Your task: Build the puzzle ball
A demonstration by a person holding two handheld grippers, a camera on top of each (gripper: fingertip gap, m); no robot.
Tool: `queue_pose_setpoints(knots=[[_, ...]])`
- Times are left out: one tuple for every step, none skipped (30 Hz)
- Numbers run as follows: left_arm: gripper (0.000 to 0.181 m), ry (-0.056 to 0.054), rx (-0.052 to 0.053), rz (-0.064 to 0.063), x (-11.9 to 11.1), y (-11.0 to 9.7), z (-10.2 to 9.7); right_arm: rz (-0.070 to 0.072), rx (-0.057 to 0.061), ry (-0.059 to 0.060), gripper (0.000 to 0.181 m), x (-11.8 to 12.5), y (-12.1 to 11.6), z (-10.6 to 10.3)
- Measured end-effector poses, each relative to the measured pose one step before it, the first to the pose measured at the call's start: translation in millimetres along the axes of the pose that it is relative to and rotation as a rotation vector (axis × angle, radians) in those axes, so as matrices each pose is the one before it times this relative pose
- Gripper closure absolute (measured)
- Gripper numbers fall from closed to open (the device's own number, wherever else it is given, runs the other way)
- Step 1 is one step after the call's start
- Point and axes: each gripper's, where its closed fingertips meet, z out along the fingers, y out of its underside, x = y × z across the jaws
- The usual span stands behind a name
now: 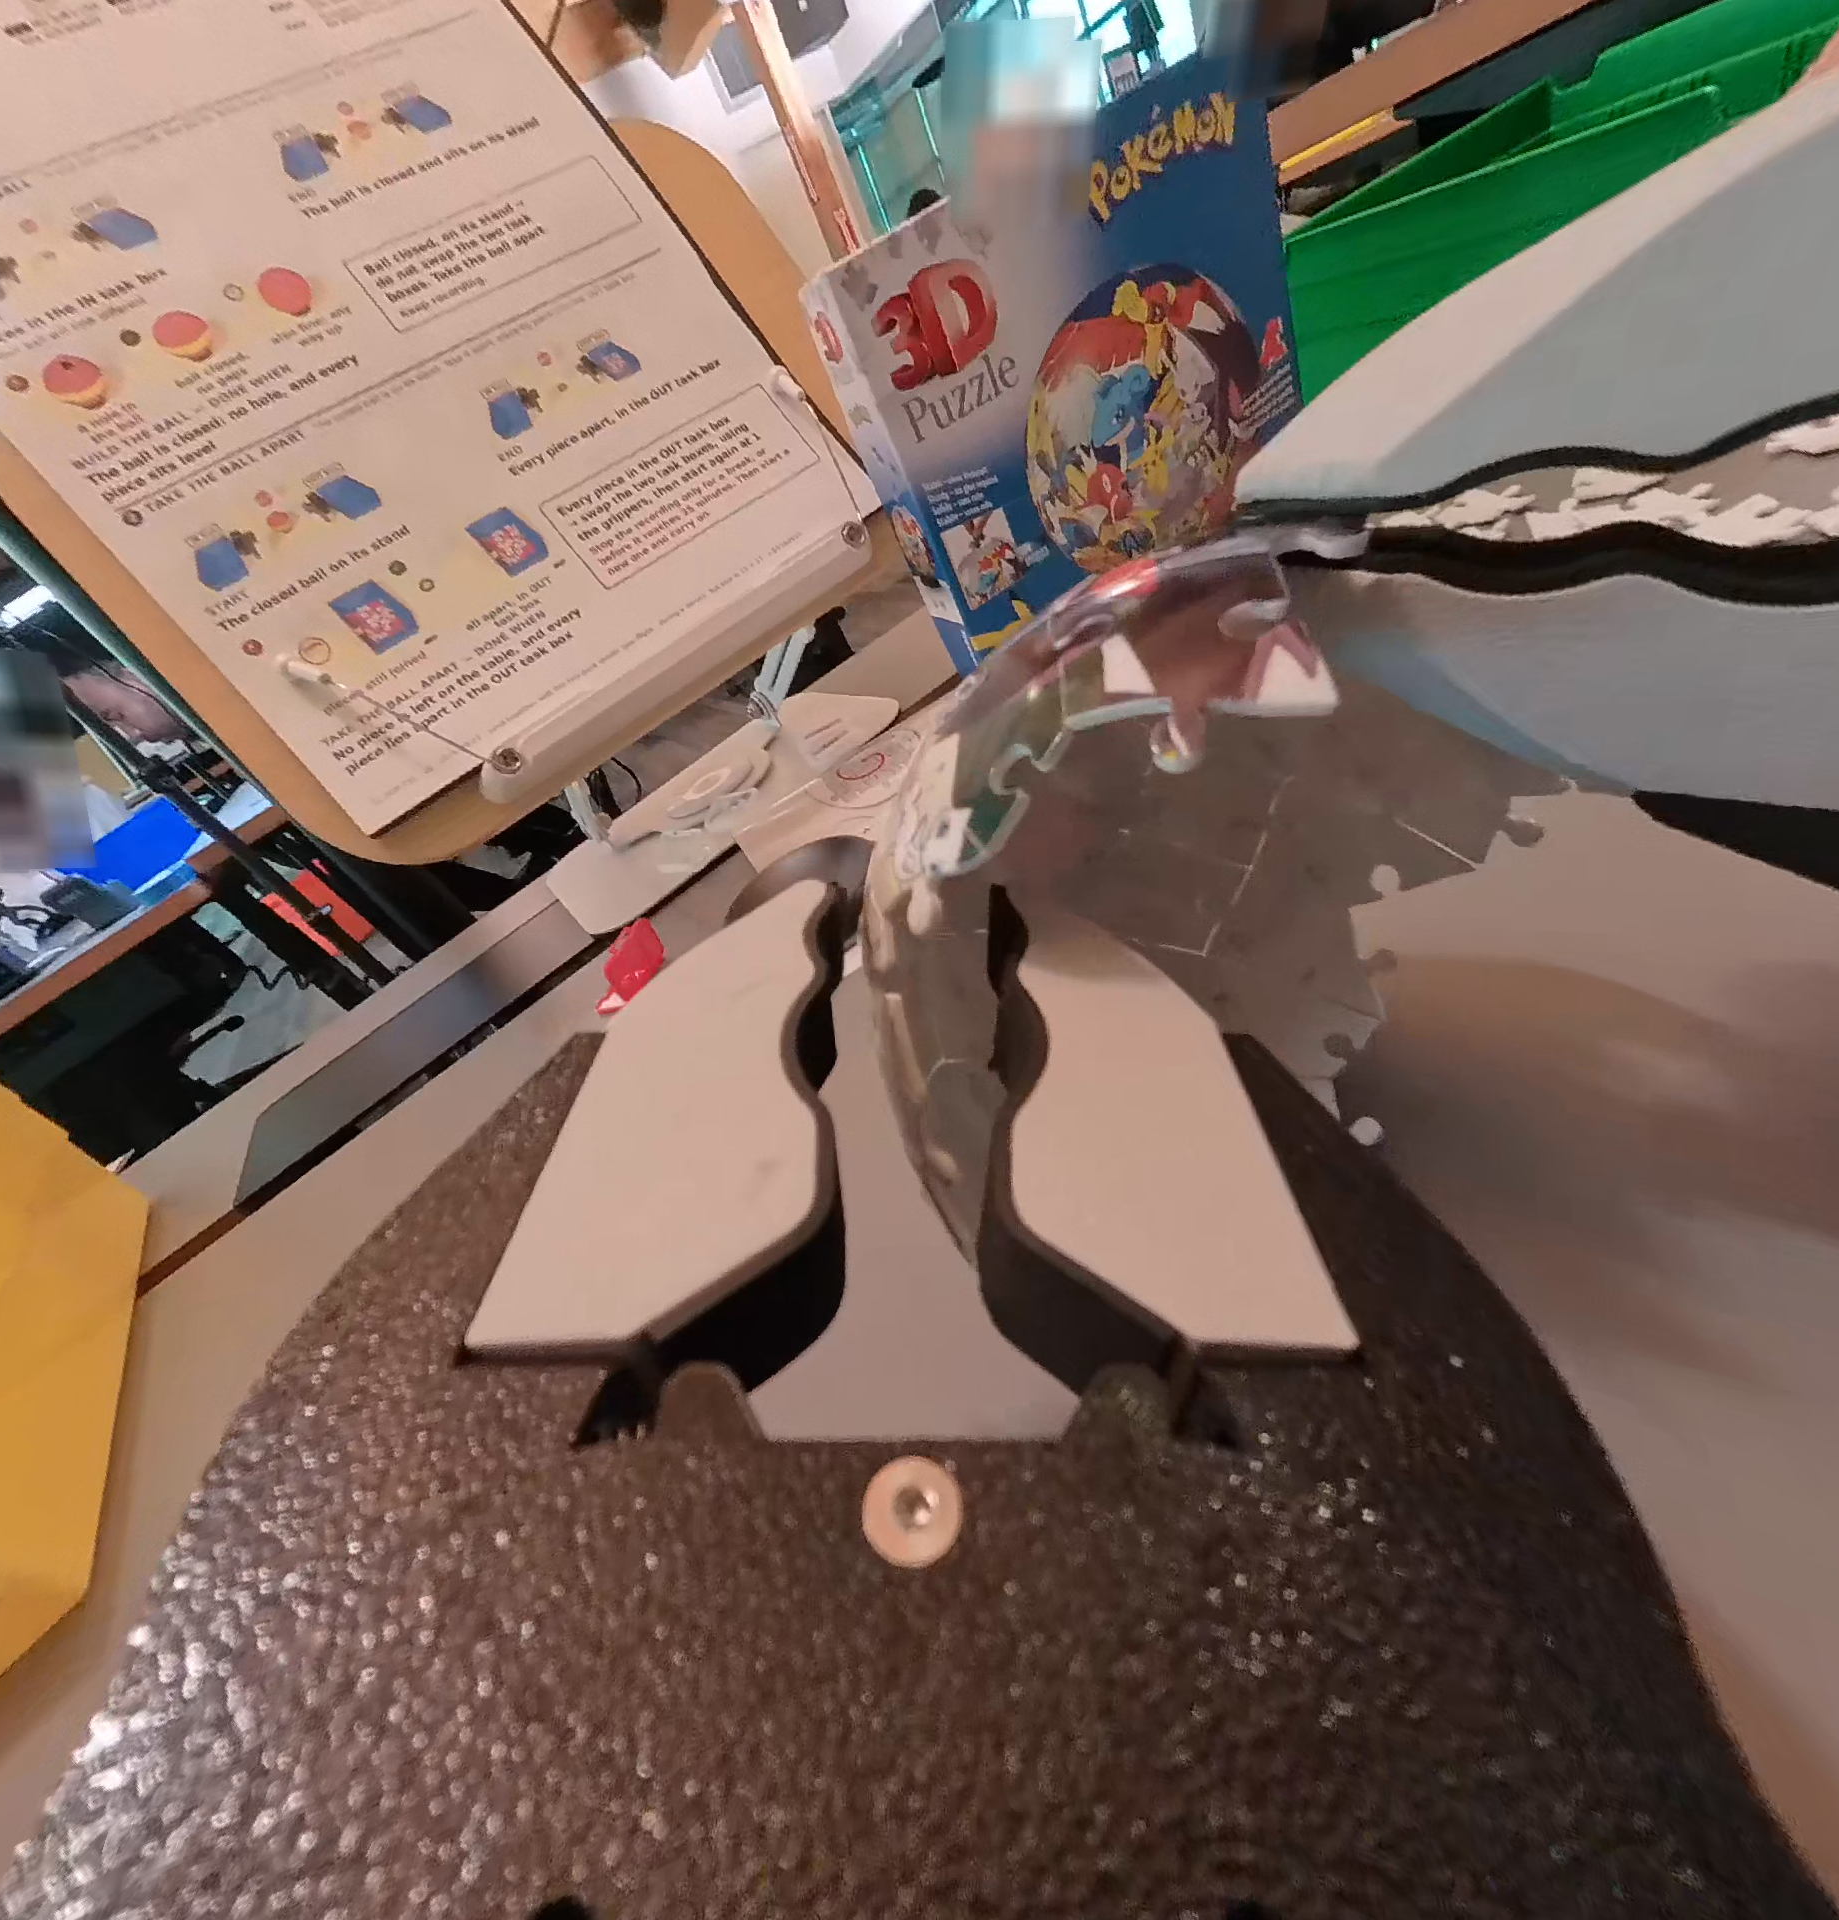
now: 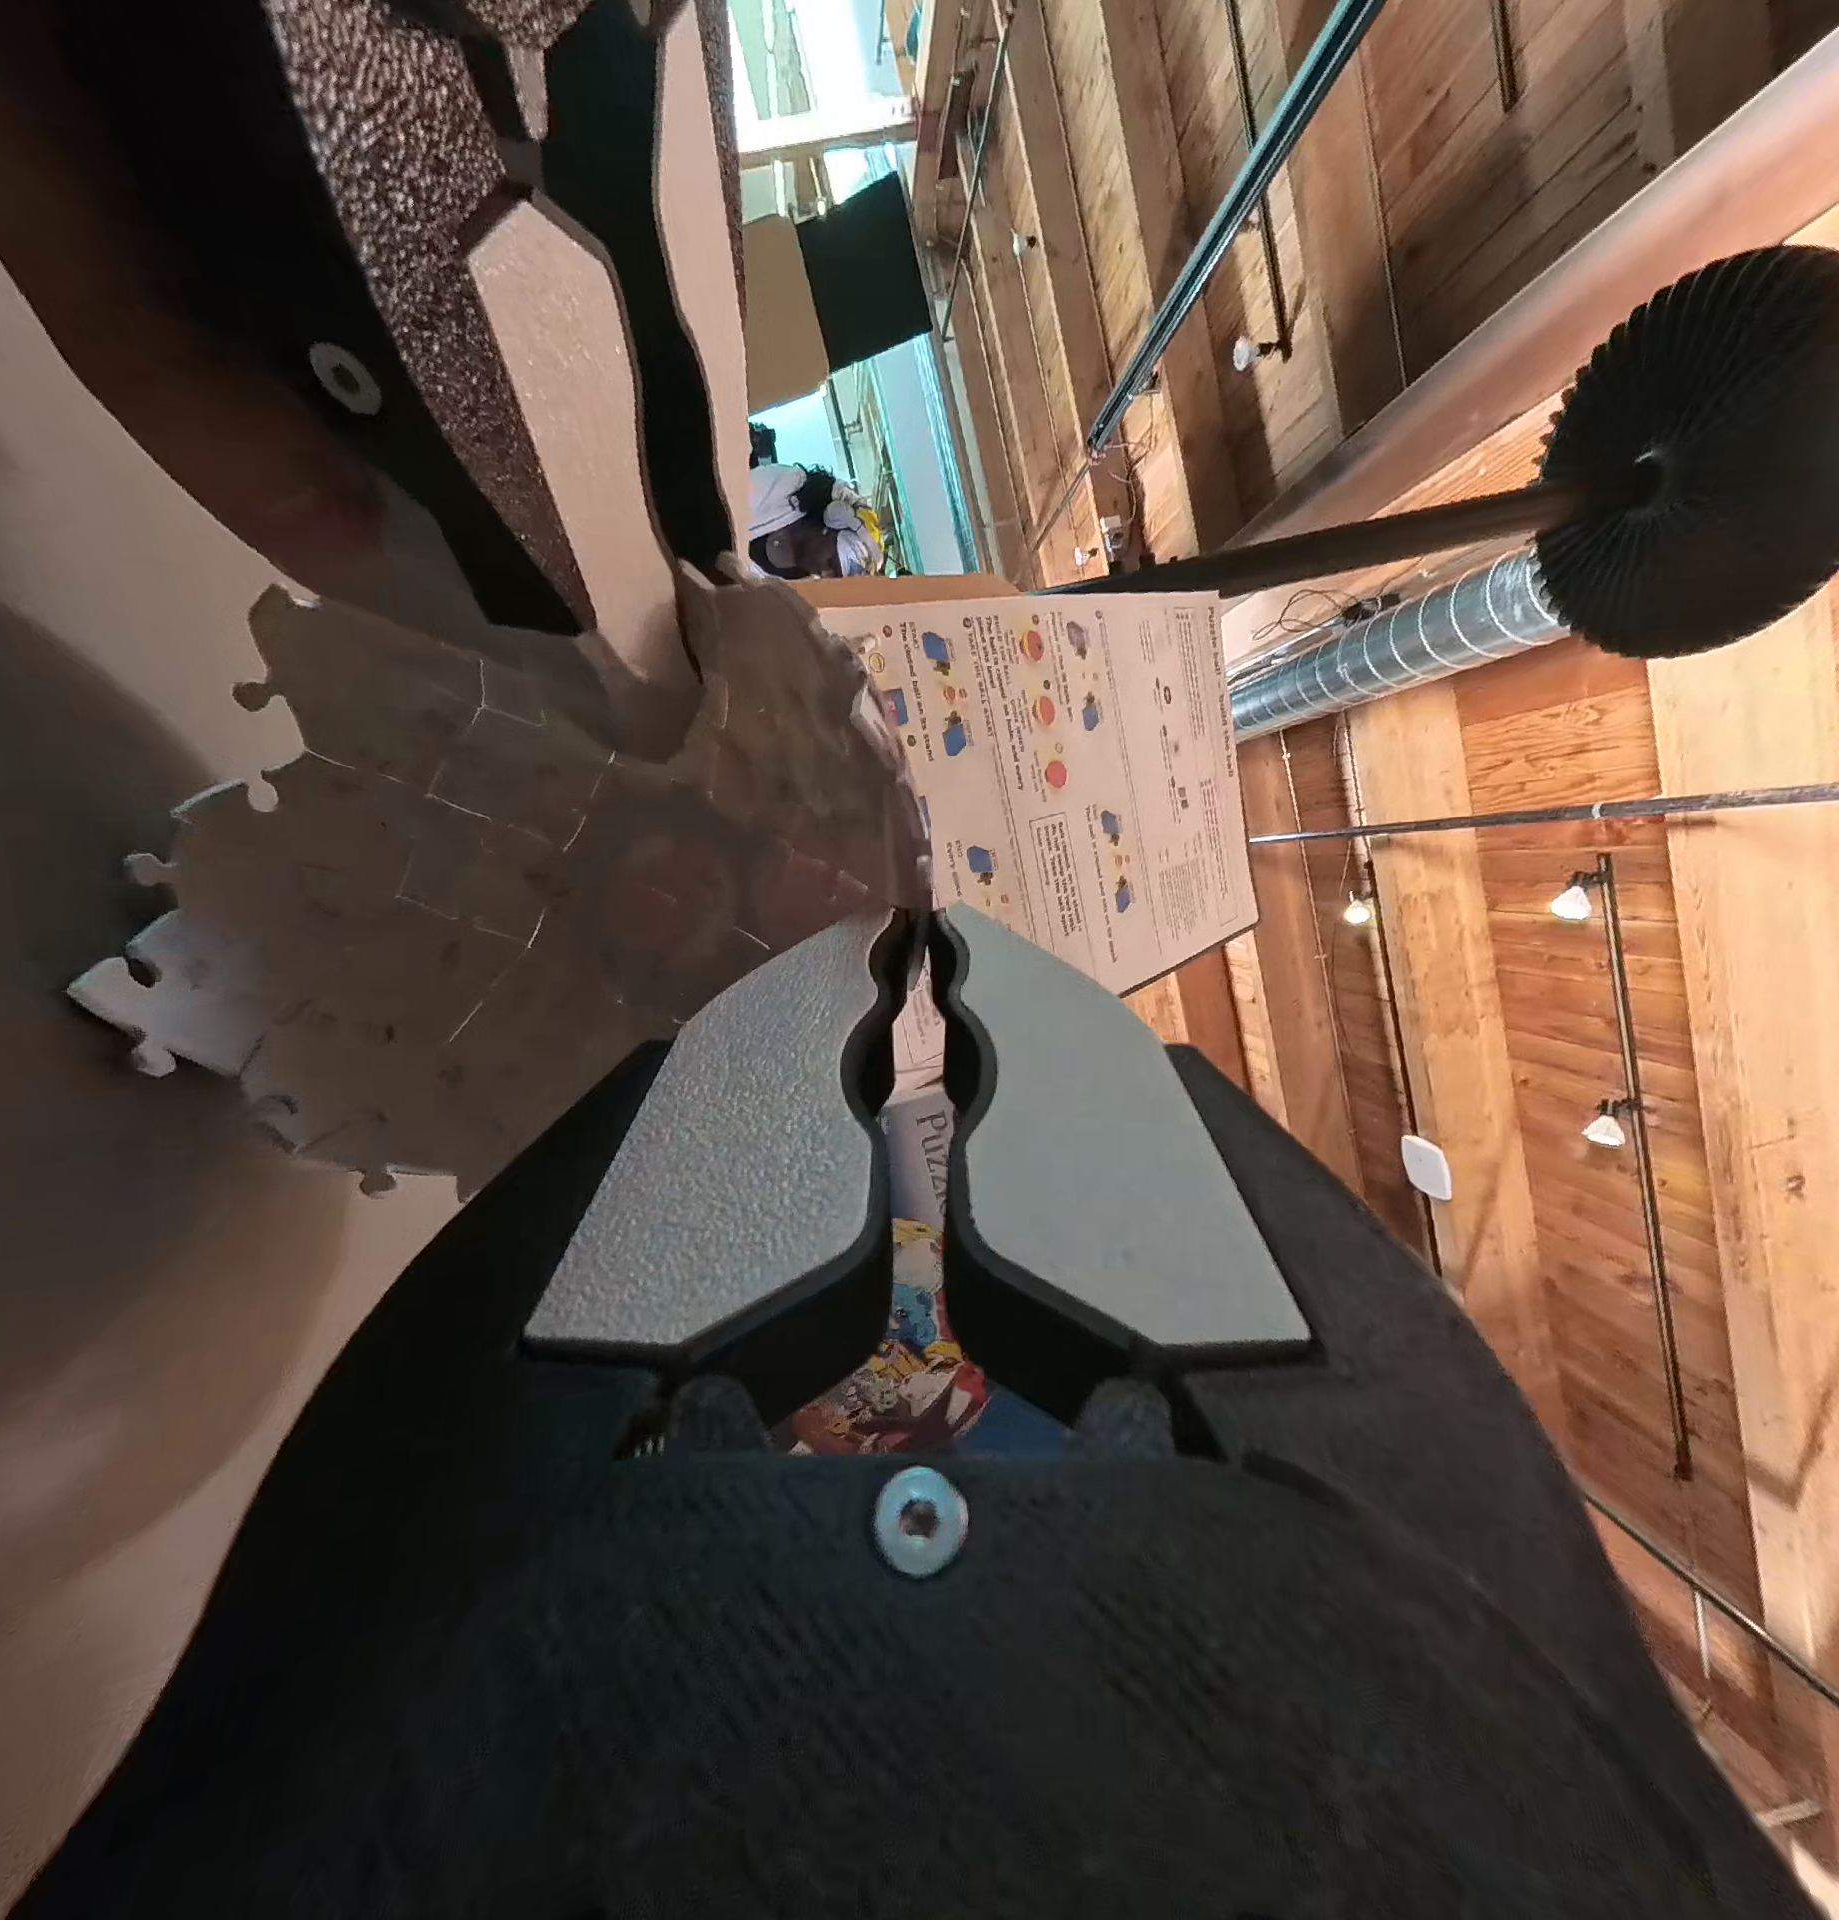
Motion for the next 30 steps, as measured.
queue_pose_setpoints(knots=[[0.153, 0.0048, -0.0092, 0.0017, 0.58, 1.03, -0.50, -0.0052, 0.0059, -0.0043, 0.178, -0.31, -1.21, 0.11], [0.152, 0.0063, -0.0122, 0.0036, 1.02, 1.76, -0.38, -0.0049, 0.0027, -0.0006, 0.178, 0.22, -0.71, 0.20], [0.153, 0.0075, -0.0191, 0.0053, 1.18, 2.83, -0.18, -0.0037, 0.0030, -0.0023, 0.178, 0.00, -0.70, 0.32], [0.153, -0.0031, -0.0222, 0.0053, -0.49, 2.94, -0.07, -0.0005, 0.0038, -0.0053, 0.178, -0.36, -0.86, 0.58], [0.154, -0.0055, -0.0202, 0.0053, -0.76, 2.64, -0.01, 0.0000, -0.0002, -0.0017, 0.178, 0.00, -0.31, 0.64], [0.153, -0.0005, -0.0146, 0.0031, -0.22, 2.18, 0.27, -0.0022, 0.0013, -0.0035, 0.178, -0.19, -0.58, 0.79], [0.152, 0.0021, -0.0092, -0.0021, 0.04, 1.43, 0.26, -0.0023, 0.0023, -0.0044, 0.178, -0.20, -0.72, 0.88], [0.150, 0.0014, -0.0067, -0.0061, -0.30, 1.07, 0.21, -0.0019, 0.0022, -0.0021, 0.178, 0.09, -0.76, 0.79], [0.146, 0.0003, -0.0082, -0.0083, -0.79, 1.00, -0.22, -0.0020, 0.0015, -0.0045, 0.178, -0.35, -0.68, 0.87], [0.142, 0.0013, -0.0129, -0.0098, -0.97, 1.46, -0.64, -0.0033, -0.0018, -0.0040, 0.178, -0.36, -0.29, 1.03], [0.138, -0.0014, -0.0157, -0.0099, -1.67, 1.56, -1.45, -0.0028, -0.0016, -0.0010, 0.178, 0.17, -0.15, 0.80], [0.133, -0.0083, -0.0140, -0.0100, -3.00, 1.00, -2.84, -0.0017, 0.0017, -0.0031, 0.178, -0.10, -0.47, 0.70], [0.132, -0.0042, -0.0130, -0.0123, -2.83, 0.58, -4.63, 0.0001, -0.0016, -0.0017, 0.178, -0.07, 0.14, 0.71], [0.132, 0.0031, -0.0126, -0.0187, -2.00, 0.65, -5.81, 0.0001, -0.0017, -0.0018, 0.178, -0.08, 0.10, 0.62], [0.129, 0.0015, -0.0145, -0.0268, -2.01, 1.06, -6.78, 0.0003, -0.0008, -0.0016, 0.178, -0.13, -0.05, 0.45], [0.129, 0.0036, -0.0209, -0.0302, -1.23, 2.61, -7.51, 0.0012, -0.0027, -0.0005, 0.178, 0.01, 0.22, 0.55], [0.130, 0.0127, -0.0295, -0.0309, 0.89, 4.61, -7.46, 0.0018, -0.0021, 0.0002, 0.178, 0.09, 0.10, 0.37], [0.130, 0.0236, -0.0413, -0.0336, 3.46, 6.75, -6.88, 0.0013, -0.0006, -0.0006, 0.178, -0.24, -0.04, 0.29], [0.130, 0.0344, -0.0527, -0.0352, 6.14, 8.48, -5.86, -0.0003, 0.0002, -0.0008, 0.178, -0.13, -0.18, 0.13], [0.130, 0.0310, -0.0634, -0.0381, 6.69, 10.52, -4.50, -0.0029, -0.0026, 0.0017, 0.178, 0.16, 0.19, 0.03], [0.129, 0.0281, -0.0638, -0.0387, 7.15, 10.68, -2.61, -0.0022, -0.0027, -0.0001, 0.178, -0.20, 0.35, 0.04], [0.129, 0.0301, -0.0536, -0.0353, 7.82, 9.21, -0.94, 0.0004, 0.0001, 0.0006, 0.178, -0.02, 0.01, -0.14], [0.130, 0.0238, -0.0390, -0.0340, 6.97, 6.16, 0.49, 0.0016, 0.0002, 0.0017, 0.178, 0.16, 0.07, -0.18], [0.128, 0.0209, -0.0235, -0.0271, 6.74, 3.31, 1.62, 0.0005, -0.0021, -0.0011, 0.178, -0.27, 0.48, -0.06], [0.127, 0.0175, -0.0148, -0.0148, 6.05, 1.68, 2.36, -0.0003, -0.0033, 0.0003, 0.178, -0.08, 0.61, 0.12], [0.127, 0.0017, -0.0129, -0.0076, 3.34, 1.03, 3.05, 0.0017, -0.0011, 0.0007, 0.178, -0.08, 0.63, 0.06], [0.126, -0.0105, -0.0161, -0.0033, 0.93, 1.28, 3.70, 0.0036, -0.0012, -0.0010, 0.178, -0.24, 0.55, 0.00], [0.125, -0.0080, -0.0210, 0.0022, 0.81, 1.87, 3.87, 0.0016, -0.0015, -0.0001, 0.178, 0.16, 0.75, -0.12], [0.125, -0.0010, -0.0278, 0.0034, 1.43, 3.05, 4.04, 0.0003, -0.0011, -0.0004, 0.178, 0.09, 0.62, -0.05], [0.124, -0.0015, -0.0304, -0.0022, 0.87, 3.68, 4.31, 0.0020, -0.0004, 0.0000, 0.177, 0.05, 0.55, -0.14]])
